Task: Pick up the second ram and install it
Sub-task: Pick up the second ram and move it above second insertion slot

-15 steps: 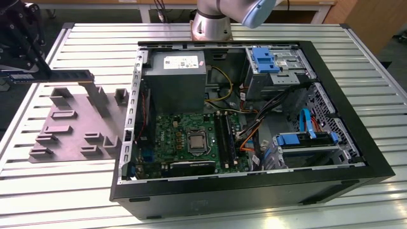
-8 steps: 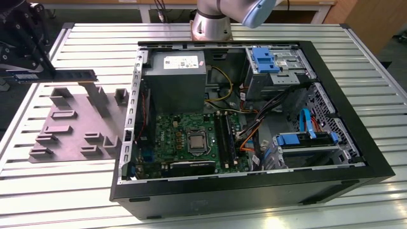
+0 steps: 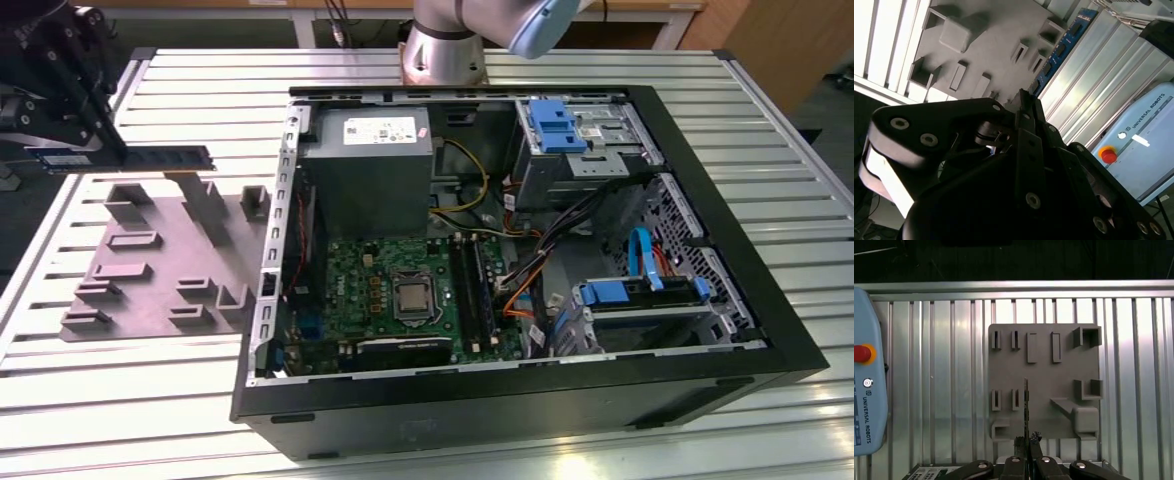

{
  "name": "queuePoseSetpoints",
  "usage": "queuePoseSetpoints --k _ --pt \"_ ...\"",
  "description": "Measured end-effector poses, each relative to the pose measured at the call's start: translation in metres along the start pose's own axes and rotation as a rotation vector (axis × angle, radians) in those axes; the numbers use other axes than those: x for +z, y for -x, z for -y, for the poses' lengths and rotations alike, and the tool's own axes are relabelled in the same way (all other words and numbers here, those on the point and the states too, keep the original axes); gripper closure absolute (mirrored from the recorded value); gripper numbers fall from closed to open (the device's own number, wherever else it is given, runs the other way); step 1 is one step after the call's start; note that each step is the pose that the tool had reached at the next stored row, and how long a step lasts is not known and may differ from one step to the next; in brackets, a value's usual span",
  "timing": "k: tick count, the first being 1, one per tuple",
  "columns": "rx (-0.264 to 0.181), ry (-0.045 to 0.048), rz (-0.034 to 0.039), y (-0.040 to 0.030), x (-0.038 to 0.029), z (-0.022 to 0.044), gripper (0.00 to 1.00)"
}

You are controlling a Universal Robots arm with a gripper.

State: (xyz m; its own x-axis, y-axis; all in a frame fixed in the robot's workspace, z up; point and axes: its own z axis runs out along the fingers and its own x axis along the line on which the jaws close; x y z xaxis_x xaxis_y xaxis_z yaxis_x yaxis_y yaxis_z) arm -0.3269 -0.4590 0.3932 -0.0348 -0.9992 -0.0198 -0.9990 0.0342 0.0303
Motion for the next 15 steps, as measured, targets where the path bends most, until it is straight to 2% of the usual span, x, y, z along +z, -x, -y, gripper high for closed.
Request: queuePoseSetpoints --k 15 --pt "0.0 0.0001 0.0 0.0005 -0.0004 0.0129 0.86"
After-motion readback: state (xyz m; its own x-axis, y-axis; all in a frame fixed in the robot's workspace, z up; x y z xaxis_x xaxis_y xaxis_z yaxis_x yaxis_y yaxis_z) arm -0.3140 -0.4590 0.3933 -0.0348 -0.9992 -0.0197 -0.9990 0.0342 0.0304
